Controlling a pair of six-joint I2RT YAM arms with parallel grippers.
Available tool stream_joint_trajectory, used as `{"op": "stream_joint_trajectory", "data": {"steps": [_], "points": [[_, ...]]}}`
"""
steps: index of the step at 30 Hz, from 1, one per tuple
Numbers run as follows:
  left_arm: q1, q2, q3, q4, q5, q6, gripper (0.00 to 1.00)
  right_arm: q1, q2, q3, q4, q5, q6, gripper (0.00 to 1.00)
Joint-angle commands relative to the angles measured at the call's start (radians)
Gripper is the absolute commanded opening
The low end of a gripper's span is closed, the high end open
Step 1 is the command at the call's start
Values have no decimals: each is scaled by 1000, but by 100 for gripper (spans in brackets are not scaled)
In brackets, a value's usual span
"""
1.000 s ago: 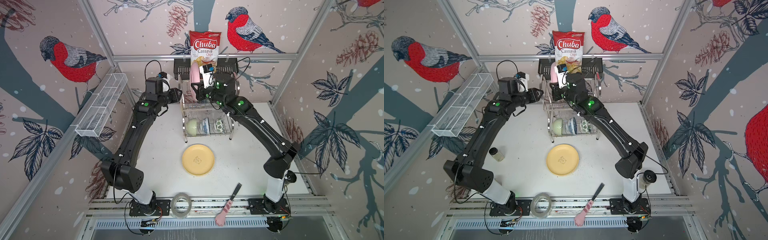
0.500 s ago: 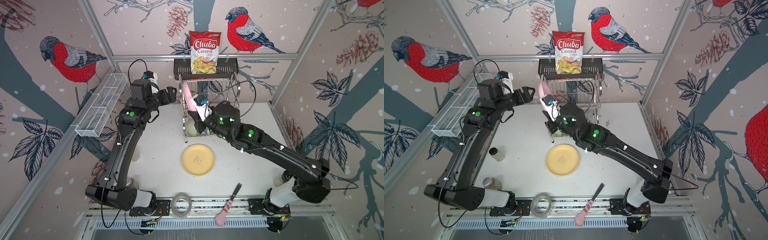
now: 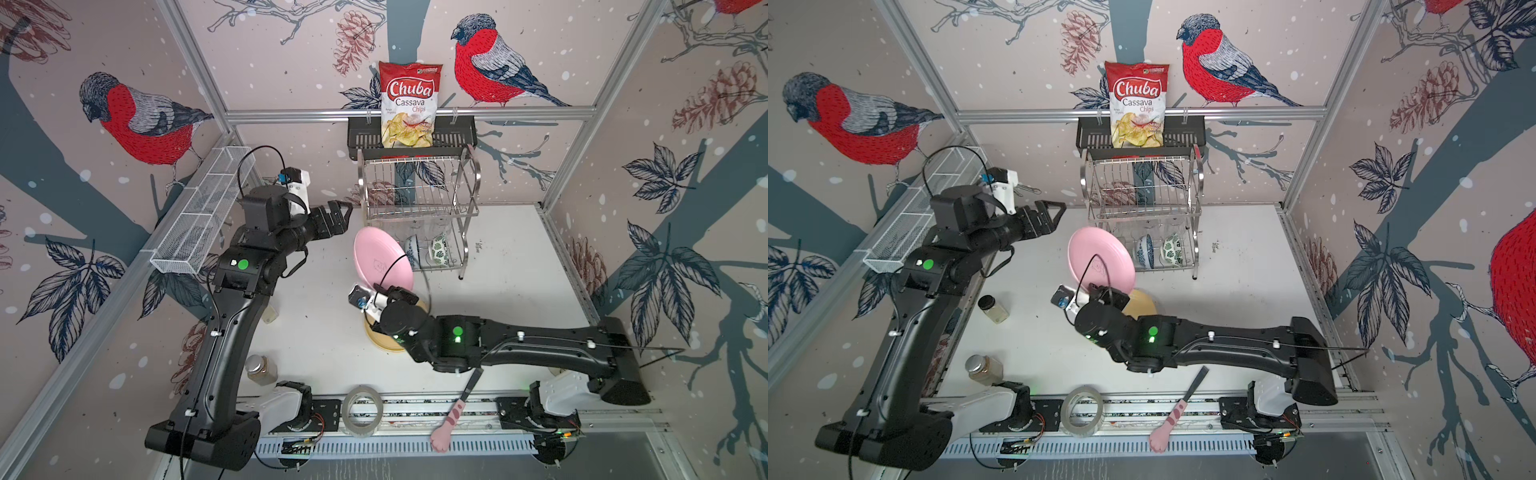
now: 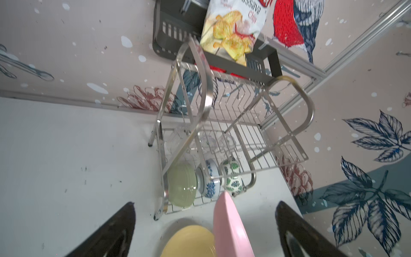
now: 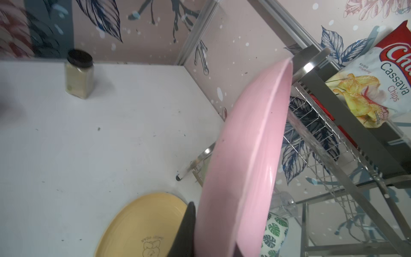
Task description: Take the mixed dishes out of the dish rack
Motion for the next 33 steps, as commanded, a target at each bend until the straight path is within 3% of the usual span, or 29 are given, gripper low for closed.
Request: {"op": "stream_joint_trajectory", "data": {"steps": [1, 9, 12, 16, 21, 27, 29, 33], "points": [[2, -30, -87, -55, 72, 30, 97, 15, 69, 13, 50, 179, -66, 0], [2, -98, -322, -54, 54, 58, 96, 35, 193, 39, 116, 209, -116, 0], [3, -92, -373, -10, 100, 45, 89, 43, 222, 50, 141, 228, -137, 0], [2, -85, -423, 48, 154, 23, 49, 46, 243, 60, 159, 246, -152, 0], [1, -85, -455, 78, 171, 6, 21, 43, 247, 60, 196, 250, -161, 0], [1, -111, -484, 122, 192, -21, 0, 30, 237, 61, 197, 196, -124, 20], [1, -117, -489, 133, 197, -25, 0, 24, 222, 61, 161, 131, -77, 28], [2, -113, -490, 147, 224, -33, 0, 14, 179, 39, 123, -4, 8, 53]]}}
